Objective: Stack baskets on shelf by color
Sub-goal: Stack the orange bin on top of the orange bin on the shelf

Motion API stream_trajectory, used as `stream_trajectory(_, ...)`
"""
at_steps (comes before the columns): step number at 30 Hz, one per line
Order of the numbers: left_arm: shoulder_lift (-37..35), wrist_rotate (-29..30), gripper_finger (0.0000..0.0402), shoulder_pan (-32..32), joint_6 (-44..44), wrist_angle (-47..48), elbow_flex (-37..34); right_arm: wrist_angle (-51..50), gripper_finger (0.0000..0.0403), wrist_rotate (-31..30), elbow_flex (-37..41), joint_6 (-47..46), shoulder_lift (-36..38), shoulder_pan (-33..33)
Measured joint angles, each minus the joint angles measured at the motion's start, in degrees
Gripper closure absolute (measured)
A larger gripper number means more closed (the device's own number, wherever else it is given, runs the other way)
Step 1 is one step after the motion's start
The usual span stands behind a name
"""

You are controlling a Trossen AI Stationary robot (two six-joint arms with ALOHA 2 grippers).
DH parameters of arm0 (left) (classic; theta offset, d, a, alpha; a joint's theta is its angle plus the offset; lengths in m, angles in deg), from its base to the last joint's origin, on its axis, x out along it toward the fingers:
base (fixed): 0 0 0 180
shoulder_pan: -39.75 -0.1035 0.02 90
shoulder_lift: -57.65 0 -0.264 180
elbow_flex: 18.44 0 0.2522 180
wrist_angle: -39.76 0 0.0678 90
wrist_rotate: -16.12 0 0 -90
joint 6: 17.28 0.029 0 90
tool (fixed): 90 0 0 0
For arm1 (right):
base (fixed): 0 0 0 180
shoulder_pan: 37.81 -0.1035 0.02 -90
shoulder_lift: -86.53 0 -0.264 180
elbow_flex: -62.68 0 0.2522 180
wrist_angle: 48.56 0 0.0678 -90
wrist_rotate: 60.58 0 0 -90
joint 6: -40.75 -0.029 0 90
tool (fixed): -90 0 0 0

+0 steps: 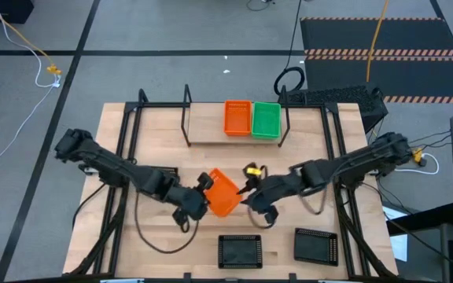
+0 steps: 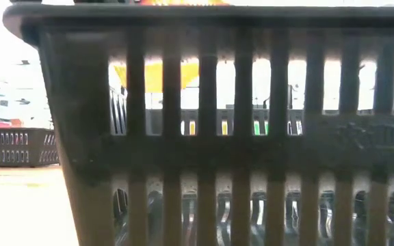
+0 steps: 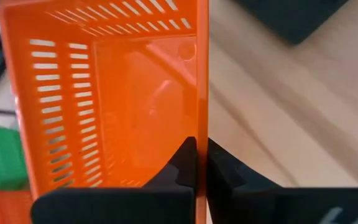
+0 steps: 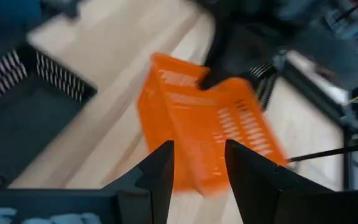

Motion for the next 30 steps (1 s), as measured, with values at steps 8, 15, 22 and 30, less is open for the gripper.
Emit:
stream_trajectory(8,1.4,-3.8,0.0394,-3.5,0.7,0.1,0.0,-1.7,0.0264,6.0,-0.1,2.8,-9.0,2.8)
stream_trajectory(15,1.5,-3.5,0.039,-3.9,0.8,-1.3,0.0,-3.5,0.0288,13.6,-0.1,2.8,-12.2,5.5)
stream_trajectory(22,1.3,-2.1,0.0359,-6.0,-10.9,-2.6,0.0,-4.4,0.0393,17.7,-0.1,5.6,-11.7,6.6)
stream_trajectory(30,0.2,19.0,0.0279,-7.2,-24.0,1.2,0.3,-8.0,0.04,-7.7,0.2,4.4,-5.2,7.7)
